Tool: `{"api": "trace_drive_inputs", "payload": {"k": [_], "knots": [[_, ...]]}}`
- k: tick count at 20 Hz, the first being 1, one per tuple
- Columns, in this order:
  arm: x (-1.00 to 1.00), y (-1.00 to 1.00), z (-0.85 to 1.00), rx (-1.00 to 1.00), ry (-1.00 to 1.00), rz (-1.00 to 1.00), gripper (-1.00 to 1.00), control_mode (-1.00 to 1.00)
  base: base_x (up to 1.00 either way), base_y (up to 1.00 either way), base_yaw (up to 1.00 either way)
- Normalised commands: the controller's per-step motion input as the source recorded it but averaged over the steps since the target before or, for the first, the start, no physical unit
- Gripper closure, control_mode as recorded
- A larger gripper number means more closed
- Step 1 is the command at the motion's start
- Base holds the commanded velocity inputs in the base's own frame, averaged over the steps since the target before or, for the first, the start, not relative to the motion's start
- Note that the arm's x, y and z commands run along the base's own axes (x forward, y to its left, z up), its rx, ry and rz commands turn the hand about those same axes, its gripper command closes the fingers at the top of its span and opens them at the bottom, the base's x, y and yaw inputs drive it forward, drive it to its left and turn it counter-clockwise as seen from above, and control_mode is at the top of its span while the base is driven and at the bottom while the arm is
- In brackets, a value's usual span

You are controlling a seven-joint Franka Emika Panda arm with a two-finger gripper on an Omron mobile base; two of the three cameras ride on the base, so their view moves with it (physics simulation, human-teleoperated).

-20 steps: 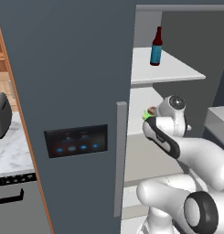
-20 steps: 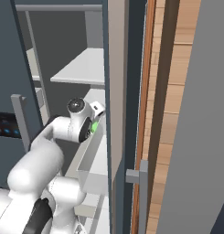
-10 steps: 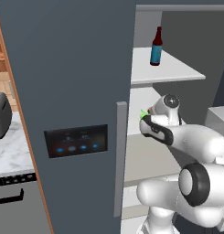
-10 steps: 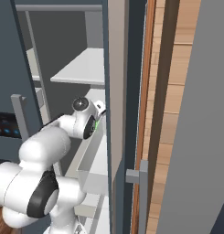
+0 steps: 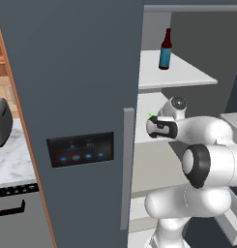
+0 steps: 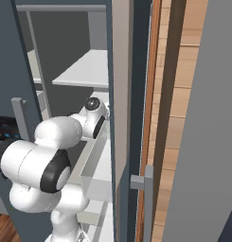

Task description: Place the beer on the top shelf of the fridge to keep it out of children's reach, and place the corn and mushroom on lower shelves for easy access.

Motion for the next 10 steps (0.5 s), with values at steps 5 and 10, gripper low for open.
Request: {"api": "trace_drive_inputs", "payload": {"k": [5, 10], "knots": [[0.34, 0.0, -0.39, 0.0, -0.01, 0.0, -1.0, -1.0, 0.0, 0.0, 0.0], [0.24, 0.0, -0.31, 0.0, -0.05, 0.0, -1.0, -1.0, 0.0, 0.0, 0.0]]}}
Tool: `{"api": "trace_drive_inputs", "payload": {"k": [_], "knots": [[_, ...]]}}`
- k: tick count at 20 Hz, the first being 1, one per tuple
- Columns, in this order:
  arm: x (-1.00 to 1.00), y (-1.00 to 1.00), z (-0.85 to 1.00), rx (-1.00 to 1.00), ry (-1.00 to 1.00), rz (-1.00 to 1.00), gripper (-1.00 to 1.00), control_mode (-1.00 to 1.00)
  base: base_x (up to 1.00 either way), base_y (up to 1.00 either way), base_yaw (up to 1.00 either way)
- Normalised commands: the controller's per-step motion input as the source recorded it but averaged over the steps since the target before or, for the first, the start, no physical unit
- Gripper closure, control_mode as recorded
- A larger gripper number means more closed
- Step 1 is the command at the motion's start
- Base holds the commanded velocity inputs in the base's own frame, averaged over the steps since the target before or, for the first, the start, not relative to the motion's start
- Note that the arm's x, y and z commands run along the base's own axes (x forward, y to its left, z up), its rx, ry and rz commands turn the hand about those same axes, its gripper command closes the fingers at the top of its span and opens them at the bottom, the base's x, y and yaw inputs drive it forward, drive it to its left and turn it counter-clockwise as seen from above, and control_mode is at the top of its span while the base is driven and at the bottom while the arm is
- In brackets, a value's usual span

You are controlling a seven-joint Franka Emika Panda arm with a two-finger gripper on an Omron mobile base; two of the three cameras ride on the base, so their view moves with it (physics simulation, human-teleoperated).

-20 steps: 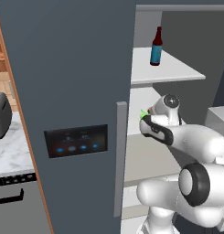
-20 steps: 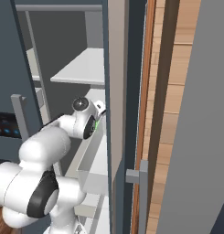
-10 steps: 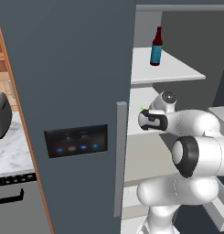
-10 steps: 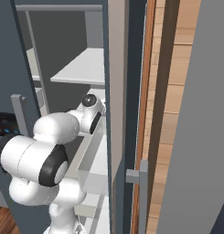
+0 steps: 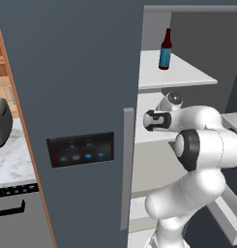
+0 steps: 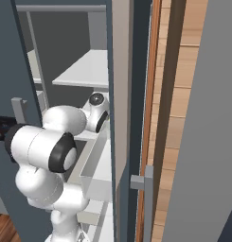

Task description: Place the beer on the top shelf of the fridge to keep it out of children's reach, and place the corn and mushroom on lower shelves for easy access.

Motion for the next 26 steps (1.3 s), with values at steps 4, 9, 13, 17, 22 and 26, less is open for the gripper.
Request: {"api": "trace_drive_inputs", "payload": {"k": [4, 9, 13, 17, 22, 26], "knots": [[0.07, 0.0, -0.23, -0.01, -0.07, 0.0, -1.0, -1.0, 0.0, 0.0, 0.0], [-0.06, 0.0, -0.04, -0.03, -0.05, 0.0, -1.0, -1.0, 0.0, 0.0, 0.0], [-0.38, 0.01, 0.01, -0.06, -0.04, 0.0, -1.0, -1.0, 0.0, 0.0, 0.0], [-0.44, 0.16, 0.21, -0.08, -0.03, 0.0, -1.0, -1.0, 0.0, 0.0, 0.0], [-0.16, 0.15, 0.46, -0.08, 0.0, 0.0, -1.0, -1.0, 0.0, 0.0, 0.0], [-0.31, 0.08, 0.49, -0.07, 0.0, 0.0, -1.0, -1.0, 0.0, 0.0, 0.0]]}}
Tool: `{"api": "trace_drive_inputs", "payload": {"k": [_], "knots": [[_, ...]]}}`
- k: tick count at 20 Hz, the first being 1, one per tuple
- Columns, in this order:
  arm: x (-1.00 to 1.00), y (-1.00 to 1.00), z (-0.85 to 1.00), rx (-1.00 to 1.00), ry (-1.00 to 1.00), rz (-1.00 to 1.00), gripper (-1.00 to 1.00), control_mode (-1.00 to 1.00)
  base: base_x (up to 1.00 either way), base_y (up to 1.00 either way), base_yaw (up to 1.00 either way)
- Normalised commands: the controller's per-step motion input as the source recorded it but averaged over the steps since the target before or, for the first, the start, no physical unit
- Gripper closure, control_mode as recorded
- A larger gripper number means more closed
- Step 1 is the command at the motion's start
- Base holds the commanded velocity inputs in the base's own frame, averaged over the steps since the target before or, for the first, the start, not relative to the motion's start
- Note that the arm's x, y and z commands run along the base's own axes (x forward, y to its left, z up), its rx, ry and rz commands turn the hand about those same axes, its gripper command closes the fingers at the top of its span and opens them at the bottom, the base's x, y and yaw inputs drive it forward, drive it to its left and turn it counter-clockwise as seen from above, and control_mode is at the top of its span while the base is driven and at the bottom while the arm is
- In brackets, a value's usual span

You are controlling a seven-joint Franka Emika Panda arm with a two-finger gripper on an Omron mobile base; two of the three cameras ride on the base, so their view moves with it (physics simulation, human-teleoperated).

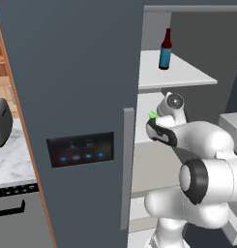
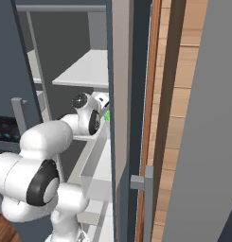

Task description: Place the beer on the top shelf of the fridge to keep it out of children's reach, and place the corn and mushroom on lower shelves for easy access.

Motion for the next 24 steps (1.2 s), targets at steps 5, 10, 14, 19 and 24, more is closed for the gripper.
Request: {"api": "trace_drive_inputs", "payload": {"k": [5, 10, 14, 19, 24], "knots": [[-0.84, 0.0, 0.23, -0.05, 0.0, 0.0, -1.0, -1.0, 0.0, 0.0, 0.0], [-0.99, 0.01, 0.23, -0.05, 0.01, 0.0, -1.0, -1.0, 0.0, 0.0, 0.0], [-1.0, 0.08, 0.33, -0.06, 0.0, 0.0, -1.0, -1.0, 0.0, 0.0, 0.0], [-1.0, 0.2, 0.41, -0.04, 0.0, 0.0, -1.0, -1.0, 0.0, 0.0, 0.0], [-1.0, 0.17, 0.5, 0.0, 0.0, 0.0, -1.0, -1.0, 0.0, 0.0, 0.0]]}}
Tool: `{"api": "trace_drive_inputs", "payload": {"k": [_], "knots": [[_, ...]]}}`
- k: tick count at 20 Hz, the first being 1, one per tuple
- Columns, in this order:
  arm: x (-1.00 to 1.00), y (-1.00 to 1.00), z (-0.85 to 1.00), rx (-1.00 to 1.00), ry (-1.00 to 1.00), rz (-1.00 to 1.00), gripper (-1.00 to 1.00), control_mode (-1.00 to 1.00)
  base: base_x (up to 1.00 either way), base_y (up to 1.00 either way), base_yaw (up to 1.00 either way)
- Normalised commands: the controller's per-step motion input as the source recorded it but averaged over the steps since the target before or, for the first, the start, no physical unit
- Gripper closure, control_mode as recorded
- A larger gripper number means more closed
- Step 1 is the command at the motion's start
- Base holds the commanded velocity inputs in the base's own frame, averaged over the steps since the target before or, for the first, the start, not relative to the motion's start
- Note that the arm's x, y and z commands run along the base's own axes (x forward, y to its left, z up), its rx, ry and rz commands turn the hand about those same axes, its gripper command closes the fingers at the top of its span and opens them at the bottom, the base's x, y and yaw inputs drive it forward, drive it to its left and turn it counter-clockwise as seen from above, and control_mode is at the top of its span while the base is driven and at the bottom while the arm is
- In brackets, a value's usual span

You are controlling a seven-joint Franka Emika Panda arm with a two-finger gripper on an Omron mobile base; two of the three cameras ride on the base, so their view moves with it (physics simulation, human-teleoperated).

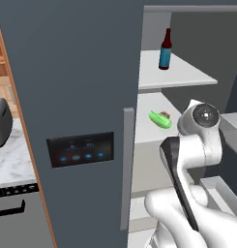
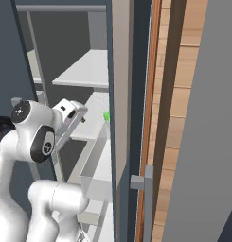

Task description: Place the beer on the top shelf of the fridge to keep it out of children's reach, and place the corn and mushroom on lower shelves for easy access.

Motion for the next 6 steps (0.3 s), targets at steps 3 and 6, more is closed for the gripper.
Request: {"api": "trace_drive_inputs", "payload": {"k": [3, 6], "knots": [[-1.0, 0.18, 0.45, 0.0, 0.0, 0.0, -1.0, -1.0, 0.0, 0.0, 0.0], [-1.0, 0.25, 0.47, 0.0, 0.0, 0.0, -1.0, -1.0, 0.0, 0.0, 0.0]]}}
